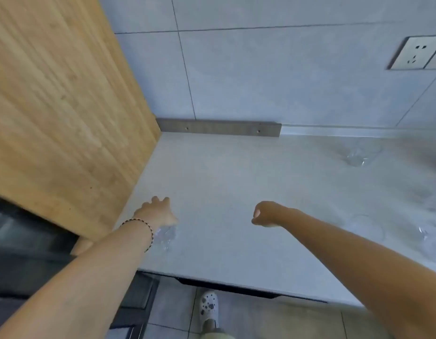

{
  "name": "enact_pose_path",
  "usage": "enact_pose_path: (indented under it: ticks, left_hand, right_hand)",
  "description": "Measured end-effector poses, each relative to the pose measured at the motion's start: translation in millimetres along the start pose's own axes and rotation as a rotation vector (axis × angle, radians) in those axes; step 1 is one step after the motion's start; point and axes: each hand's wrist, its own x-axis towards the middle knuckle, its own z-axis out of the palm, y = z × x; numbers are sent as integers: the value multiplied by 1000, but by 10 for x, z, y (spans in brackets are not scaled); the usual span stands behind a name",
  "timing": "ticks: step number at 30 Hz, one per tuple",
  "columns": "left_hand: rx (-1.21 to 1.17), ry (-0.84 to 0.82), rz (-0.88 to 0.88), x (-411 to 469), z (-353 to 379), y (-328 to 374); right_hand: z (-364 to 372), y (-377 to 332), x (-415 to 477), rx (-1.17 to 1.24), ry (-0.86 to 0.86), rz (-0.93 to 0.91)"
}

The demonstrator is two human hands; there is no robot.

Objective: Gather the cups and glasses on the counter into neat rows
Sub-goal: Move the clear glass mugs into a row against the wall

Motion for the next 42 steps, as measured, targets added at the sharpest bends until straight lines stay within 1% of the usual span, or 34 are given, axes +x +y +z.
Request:
enact_pose_path:
  ticks: [1, 3, 4, 6, 9, 12, 14, 16, 20, 24, 27, 30, 36, 39, 42]
  left_hand:
    - [28, -75, -48, 54, 46, -41]
    - [3, -236, -104, 151, 125, -97]
    - [-22, -270, -119, 213, 165, -123]
    - [-28, -294, -81, 350, 161, -132]
    - [6, -263, 22, 610, -37, -158]
    - [-29, -240, 106, 935, -353, -175]
    - [-50, -171, 152, 1130, -592, -168]
    - [-54, -57, 198, 1329, -842, -149]
    - [-102, 124, 201, 1797, -1336, -83]
    - [-176, 207, 163, 2335, -1667, -25]
    - [-244, 245, 114, 2705, -1778, 28]
    - [-263, 243, 74, 2997, -1825, 93]
    - [-212, 260, 92, 3385, -1911, 205]
    - [-228, 255, 76, 3459, -1885, 249]
    - [-217, 246, 100, 3466, -1847, 243]
  right_hand:
    - [3, -11, 78, 7, -3, 7]
    - [-11, -52, 193, 25, -14, 24]
    - [-18, -69, 264, 35, -16, 34]
    - [-34, -143, 403, 35, -38, 45]
    - [-122, -275, 613, 48, -52, 76]
    - [-252, -402, 837, 71, -38, 104]
    - [-359, -481, 977, 90, -20, 119]
    - [-466, -540, 1128, 96, -1, 133]
    - [-707, -643, 1430, 88, 32, 143]
    - [-891, -695, 1715, 93, 61, 172]
    - [-939, -723, 1931, 100, 54, 201]
    - [-936, -742, 2101, 98, 35, 220]
    - [-933, -723, 2266, 94, -2, 246]
    - [-946, -699, 2293, 97, -15, 258]
    - [-949, -668, 2286, 102, -23, 265]
